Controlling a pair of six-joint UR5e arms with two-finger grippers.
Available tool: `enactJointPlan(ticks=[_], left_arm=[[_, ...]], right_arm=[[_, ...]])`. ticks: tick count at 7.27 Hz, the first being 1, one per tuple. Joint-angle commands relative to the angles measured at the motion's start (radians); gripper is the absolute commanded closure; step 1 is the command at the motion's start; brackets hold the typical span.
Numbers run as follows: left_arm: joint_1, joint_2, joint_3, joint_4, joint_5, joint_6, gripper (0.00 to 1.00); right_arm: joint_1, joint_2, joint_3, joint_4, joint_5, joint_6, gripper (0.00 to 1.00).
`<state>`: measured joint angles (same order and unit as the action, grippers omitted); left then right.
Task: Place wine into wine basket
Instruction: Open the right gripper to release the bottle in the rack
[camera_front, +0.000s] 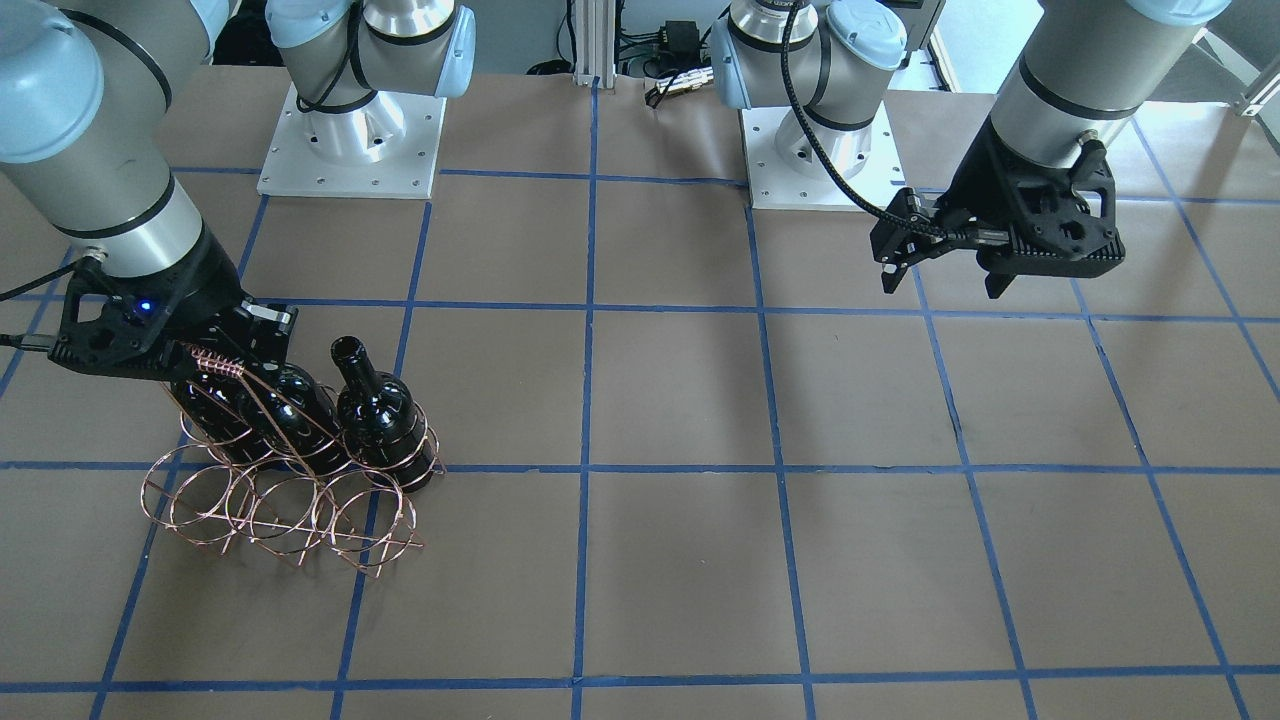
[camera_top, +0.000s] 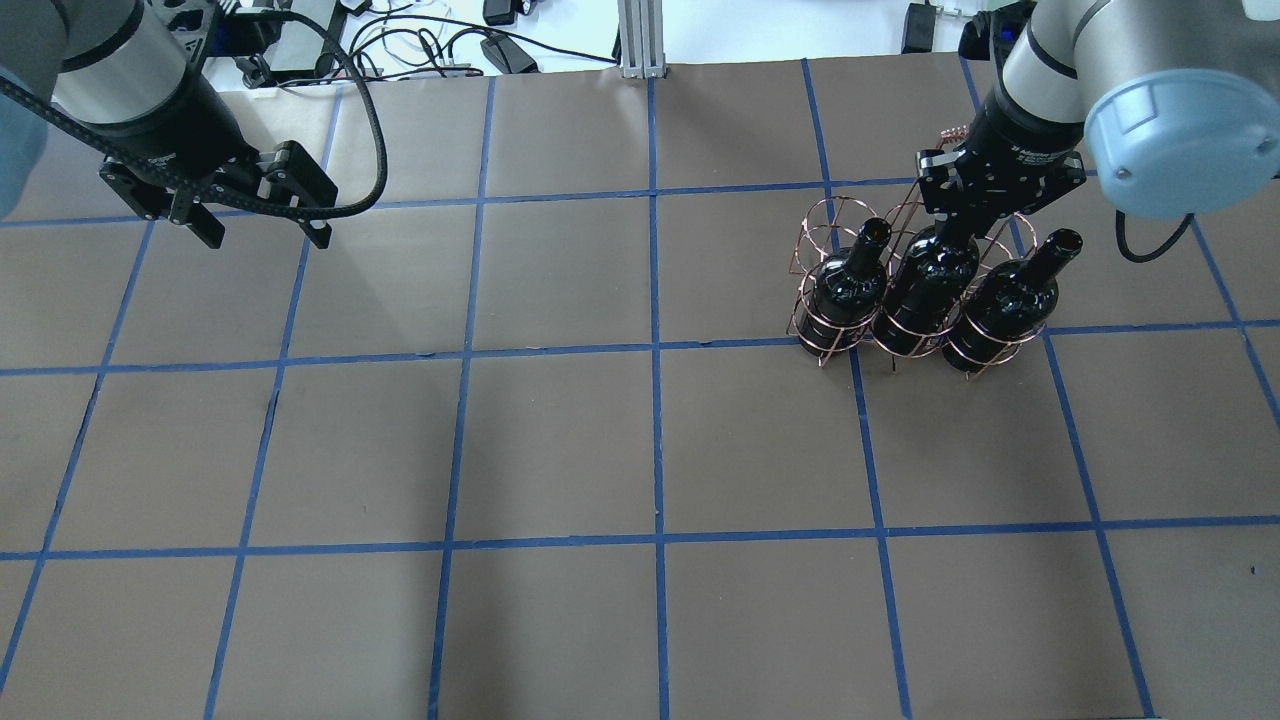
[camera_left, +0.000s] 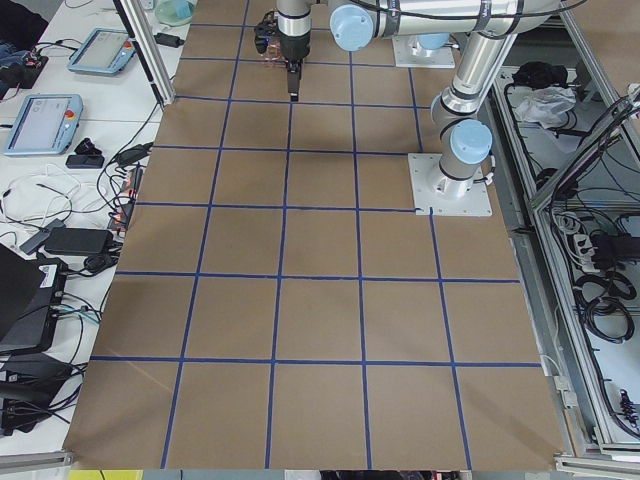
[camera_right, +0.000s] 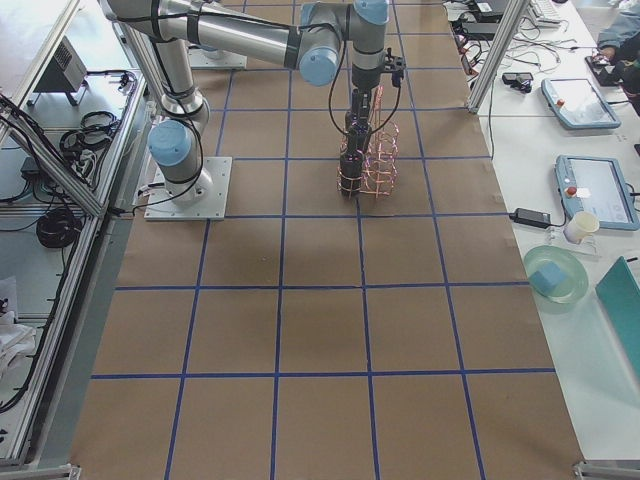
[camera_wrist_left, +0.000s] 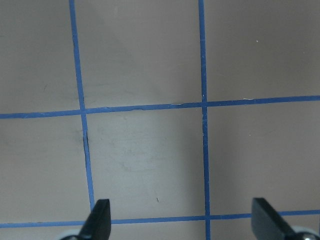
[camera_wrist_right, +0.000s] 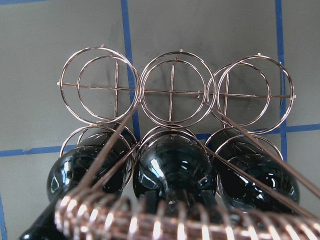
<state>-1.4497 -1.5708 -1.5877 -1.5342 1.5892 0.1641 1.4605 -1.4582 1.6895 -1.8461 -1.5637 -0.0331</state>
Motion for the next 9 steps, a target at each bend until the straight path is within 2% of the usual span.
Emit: enactJointPlan(ticks=[1, 3, 4, 5, 6, 7, 9], left_arm=[[0.000, 0.000, 0.000, -0.001, 0.002, 0.000, 0.00], [0.003, 0.000, 0.000, 0.000, 0.002, 0.000, 0.00], [0.003, 0.000, 0.000, 0.000, 0.002, 0.000, 0.00], [0.003, 0.000, 0.000, 0.000, 0.000, 0.000, 0.00], [0.003, 0.000, 0.000, 0.000, 0.002, 0.000, 0.00], [0.003, -0.002, 0.000, 0.000, 0.002, 0.000, 0.00], [0.003, -0.002, 0.000, 0.000, 0.003, 0.000, 0.00]], right_arm=[[0.000, 0.024, 0.010, -0.019, 0.001, 0.005, 1.00], [0.000, 0.035, 0.015, -0.019, -0.001, 0.007, 1.00], [0.000, 0.033, 0.013, -0.021, 0.001, 0.010, 0.79], [0.000, 0.030, 0.012, -0.024, 0.002, 0.036, 0.04], [0.001, 0.018, -0.011, -0.012, 0.001, 0.080, 0.00], [0.003, 0.015, -0.063, 0.029, 0.001, 0.085, 0.00], [0.044, -0.025, -0.202, 0.225, 0.001, 0.088, 0.00]])
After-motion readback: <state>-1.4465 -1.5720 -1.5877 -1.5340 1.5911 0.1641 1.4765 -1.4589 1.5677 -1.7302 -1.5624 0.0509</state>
